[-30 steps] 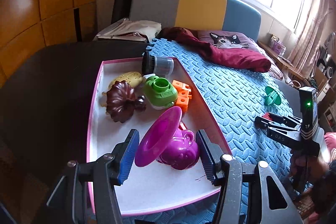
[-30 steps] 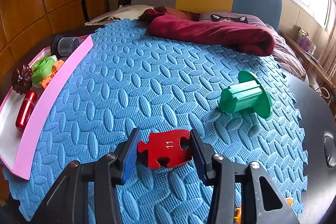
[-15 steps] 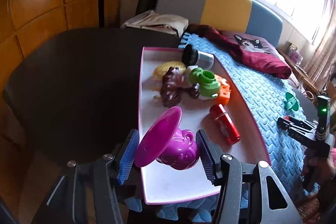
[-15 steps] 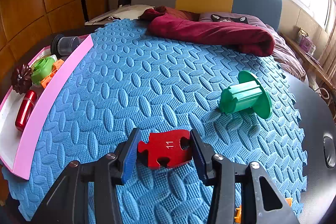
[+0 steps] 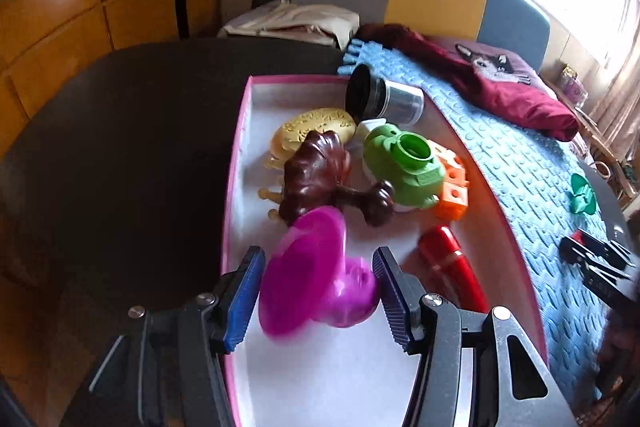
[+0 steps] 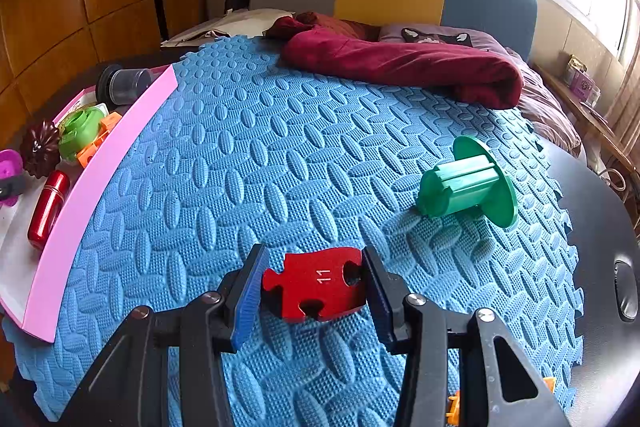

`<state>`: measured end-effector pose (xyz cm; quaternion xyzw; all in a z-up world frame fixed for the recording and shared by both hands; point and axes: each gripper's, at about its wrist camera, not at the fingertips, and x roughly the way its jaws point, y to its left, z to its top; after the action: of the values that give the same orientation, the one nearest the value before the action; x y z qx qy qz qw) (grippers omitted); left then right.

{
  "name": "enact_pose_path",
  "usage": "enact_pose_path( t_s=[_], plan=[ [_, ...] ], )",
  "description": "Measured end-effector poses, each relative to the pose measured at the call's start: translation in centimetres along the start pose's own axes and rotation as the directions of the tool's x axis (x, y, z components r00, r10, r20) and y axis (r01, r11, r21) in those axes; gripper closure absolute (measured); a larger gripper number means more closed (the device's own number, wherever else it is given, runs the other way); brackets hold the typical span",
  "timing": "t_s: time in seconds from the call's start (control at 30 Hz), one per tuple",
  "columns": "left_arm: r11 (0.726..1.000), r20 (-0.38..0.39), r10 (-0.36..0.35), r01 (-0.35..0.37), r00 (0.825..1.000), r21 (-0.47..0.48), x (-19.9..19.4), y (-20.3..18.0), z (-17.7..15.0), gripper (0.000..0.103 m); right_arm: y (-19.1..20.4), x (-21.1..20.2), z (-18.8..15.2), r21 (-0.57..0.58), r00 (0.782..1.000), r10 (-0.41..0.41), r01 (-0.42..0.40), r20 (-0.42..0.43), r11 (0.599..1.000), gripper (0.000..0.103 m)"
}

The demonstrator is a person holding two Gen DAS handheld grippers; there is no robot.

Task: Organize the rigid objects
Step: 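Carry the magenta toy with the left gripper into the tray and release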

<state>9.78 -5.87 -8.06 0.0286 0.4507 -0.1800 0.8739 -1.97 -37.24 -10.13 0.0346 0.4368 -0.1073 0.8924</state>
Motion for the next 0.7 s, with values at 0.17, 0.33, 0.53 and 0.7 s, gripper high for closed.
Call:
enact_pose_path(
  t_s=[0.17,0.33,0.53,0.7],
  plan=[
    [1.000,0.001,0.023,-0.023,1.000,0.011,0.8,-0.1,0.5,0.046,0.0,0.0,0.0,0.001,1.000,0.001,-0.001,-0.001,1.000,0.057],
    [0.999,0.032,0.032,-0.033,0.999,0.027,-0.1,-0.3,0.0,0.042,0.0,0.0,0.0,-0.001,1.000,-0.001,0.001,0.000,1.000,0.055],
    [0.998,0.076,0.054,-0.057,0.996,0.033,-1.5,-0.4,-0.5,0.034,0.0,0.0,0.0,-0.004,1.000,-0.005,0.005,0.001,1.000,0.055],
    [0.996,0.116,0.086,-0.089,0.989,0.028,-3.1,-0.3,-1.1,0.026,0.1,0.0,0.0,-0.007,1.000,-0.009,0.009,0.002,1.000,0.055]
  ],
)
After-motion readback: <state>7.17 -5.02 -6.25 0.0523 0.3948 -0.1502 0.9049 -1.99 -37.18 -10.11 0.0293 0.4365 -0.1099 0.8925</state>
